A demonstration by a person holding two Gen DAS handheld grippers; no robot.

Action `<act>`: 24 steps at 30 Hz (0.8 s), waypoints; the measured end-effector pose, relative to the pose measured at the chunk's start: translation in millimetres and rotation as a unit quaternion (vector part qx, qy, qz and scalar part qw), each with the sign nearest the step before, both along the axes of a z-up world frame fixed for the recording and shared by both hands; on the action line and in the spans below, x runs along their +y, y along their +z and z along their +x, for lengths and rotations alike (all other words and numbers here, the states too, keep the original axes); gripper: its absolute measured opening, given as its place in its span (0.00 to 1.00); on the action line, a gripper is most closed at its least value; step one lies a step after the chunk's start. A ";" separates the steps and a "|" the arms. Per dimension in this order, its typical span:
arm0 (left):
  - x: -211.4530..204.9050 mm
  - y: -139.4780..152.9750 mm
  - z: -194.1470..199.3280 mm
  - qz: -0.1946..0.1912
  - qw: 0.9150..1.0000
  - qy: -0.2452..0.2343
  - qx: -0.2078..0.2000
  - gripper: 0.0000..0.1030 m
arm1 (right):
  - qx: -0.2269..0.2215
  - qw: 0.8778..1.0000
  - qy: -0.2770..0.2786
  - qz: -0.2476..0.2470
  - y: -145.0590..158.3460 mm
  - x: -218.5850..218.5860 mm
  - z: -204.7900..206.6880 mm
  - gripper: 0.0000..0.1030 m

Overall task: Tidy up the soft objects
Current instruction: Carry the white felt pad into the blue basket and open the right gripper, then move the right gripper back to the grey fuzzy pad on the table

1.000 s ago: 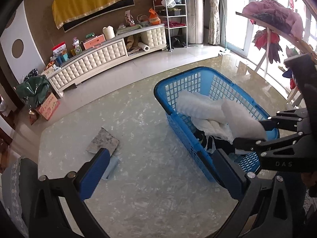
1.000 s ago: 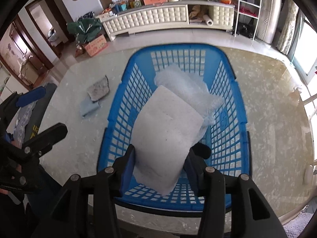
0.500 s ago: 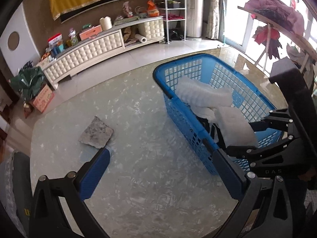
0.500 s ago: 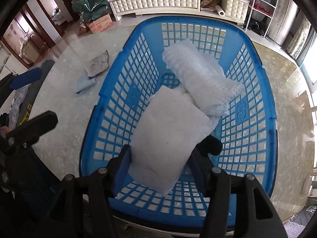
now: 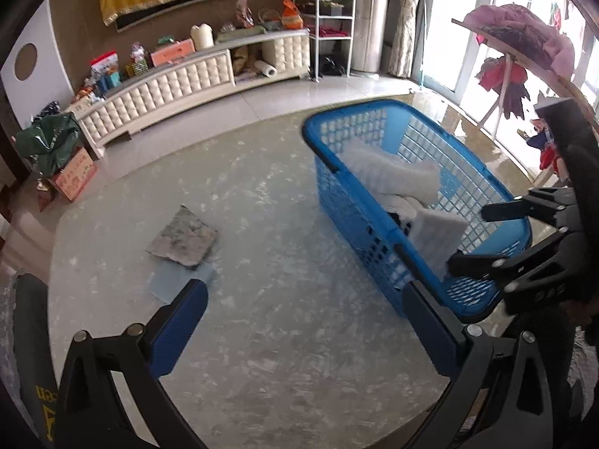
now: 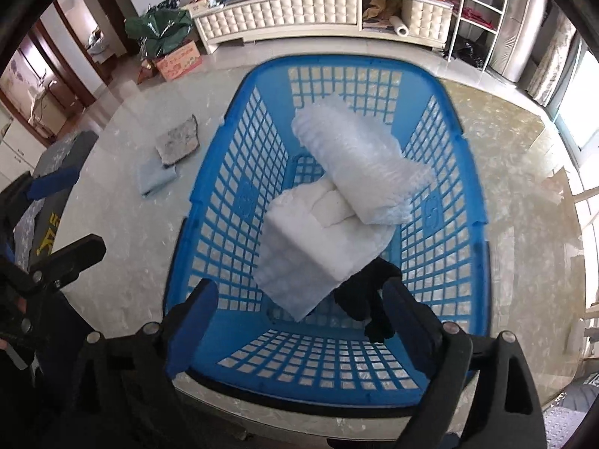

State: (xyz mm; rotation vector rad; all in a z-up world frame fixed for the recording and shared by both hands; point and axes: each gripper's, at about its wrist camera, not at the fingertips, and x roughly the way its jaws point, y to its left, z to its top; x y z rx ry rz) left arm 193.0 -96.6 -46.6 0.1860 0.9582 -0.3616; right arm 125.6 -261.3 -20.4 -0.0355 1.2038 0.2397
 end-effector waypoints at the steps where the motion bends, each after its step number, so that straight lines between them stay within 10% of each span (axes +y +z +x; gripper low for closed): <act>1: 3.8 2.2 -1.5 0.002 1.000 0.004 -0.008 1.00 | -0.004 1.000 -0.003 -0.001 4.0 -0.4 -1.2 0.86; 24: 131.6 17.9 22.0 0.028 0.998 0.039 -0.032 1.00 | -0.072 0.995 0.058 -0.025 34.5 104.4 67.7 0.87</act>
